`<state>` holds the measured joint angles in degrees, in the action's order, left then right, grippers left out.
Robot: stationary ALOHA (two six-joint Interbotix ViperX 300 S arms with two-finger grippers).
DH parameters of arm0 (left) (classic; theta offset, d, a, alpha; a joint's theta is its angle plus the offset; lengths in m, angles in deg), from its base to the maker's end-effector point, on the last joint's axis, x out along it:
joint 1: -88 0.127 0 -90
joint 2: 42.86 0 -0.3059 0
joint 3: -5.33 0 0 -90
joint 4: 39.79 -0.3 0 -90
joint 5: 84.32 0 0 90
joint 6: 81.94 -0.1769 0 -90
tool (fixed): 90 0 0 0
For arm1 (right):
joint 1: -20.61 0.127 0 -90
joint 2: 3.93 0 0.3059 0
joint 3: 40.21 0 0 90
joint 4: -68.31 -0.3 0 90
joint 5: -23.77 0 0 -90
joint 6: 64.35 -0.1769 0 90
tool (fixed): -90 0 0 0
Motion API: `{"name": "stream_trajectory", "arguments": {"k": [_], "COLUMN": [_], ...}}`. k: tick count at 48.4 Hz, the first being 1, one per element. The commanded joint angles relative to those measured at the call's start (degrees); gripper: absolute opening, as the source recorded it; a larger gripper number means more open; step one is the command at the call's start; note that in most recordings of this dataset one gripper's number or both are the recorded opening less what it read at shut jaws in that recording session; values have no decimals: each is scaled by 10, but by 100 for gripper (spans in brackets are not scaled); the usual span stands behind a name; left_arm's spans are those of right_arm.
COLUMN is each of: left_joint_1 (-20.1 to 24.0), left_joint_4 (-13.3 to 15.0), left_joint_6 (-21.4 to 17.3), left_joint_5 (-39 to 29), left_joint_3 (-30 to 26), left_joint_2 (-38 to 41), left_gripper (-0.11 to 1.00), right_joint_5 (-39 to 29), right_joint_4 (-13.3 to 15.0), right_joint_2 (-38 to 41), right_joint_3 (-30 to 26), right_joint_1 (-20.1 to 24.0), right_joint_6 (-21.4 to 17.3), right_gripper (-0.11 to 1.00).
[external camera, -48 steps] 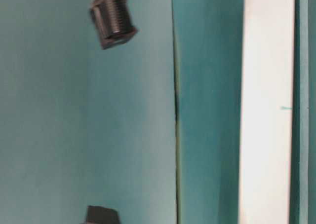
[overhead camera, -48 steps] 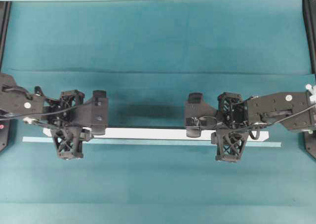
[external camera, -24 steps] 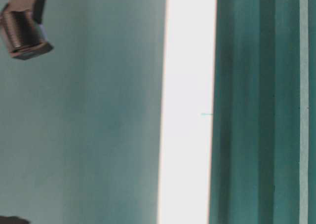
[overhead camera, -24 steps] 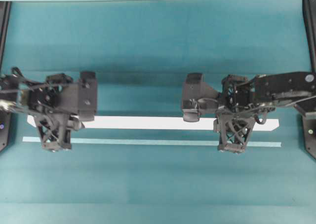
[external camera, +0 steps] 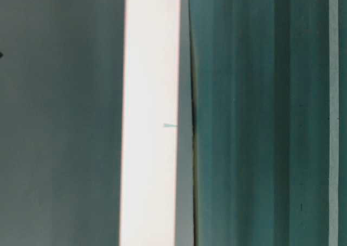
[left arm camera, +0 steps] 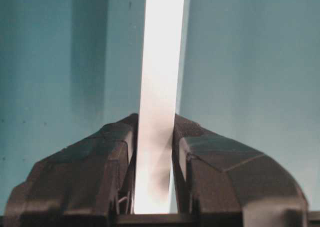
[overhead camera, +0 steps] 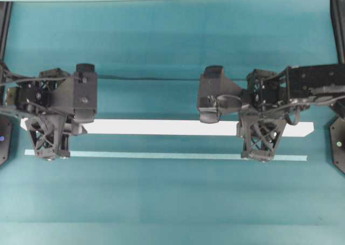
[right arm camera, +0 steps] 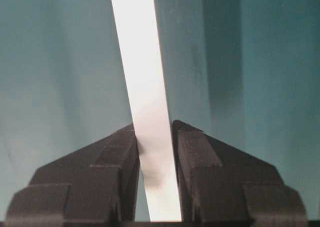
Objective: Lift a wooden board with both hands.
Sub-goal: 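Lift the board with both grippers and move it away from the strip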
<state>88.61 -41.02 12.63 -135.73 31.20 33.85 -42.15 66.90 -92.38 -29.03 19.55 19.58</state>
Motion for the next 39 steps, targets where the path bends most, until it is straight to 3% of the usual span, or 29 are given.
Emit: {"name": "stream_trajectory", "arguments": {"k": [1, 39], "left_joint_1": [2, 16], "left_joint_4": [-1, -1], "left_joint_6": [1, -7], "left_joint_5": [-10, -118], "left_joint_3": [-33, -149], "left_joint_2": [-6, -10], "left_gripper": [17, 17], "right_joint_5": [-11, -142], "right_joint_4": [-2, 1], "right_joint_2": [-4, -5], "right_joint_3": [-29, -156], "right_joint_1": [-2, -11], "right_joint_6": [-3, 0], "right_gripper": [21, 21]}}
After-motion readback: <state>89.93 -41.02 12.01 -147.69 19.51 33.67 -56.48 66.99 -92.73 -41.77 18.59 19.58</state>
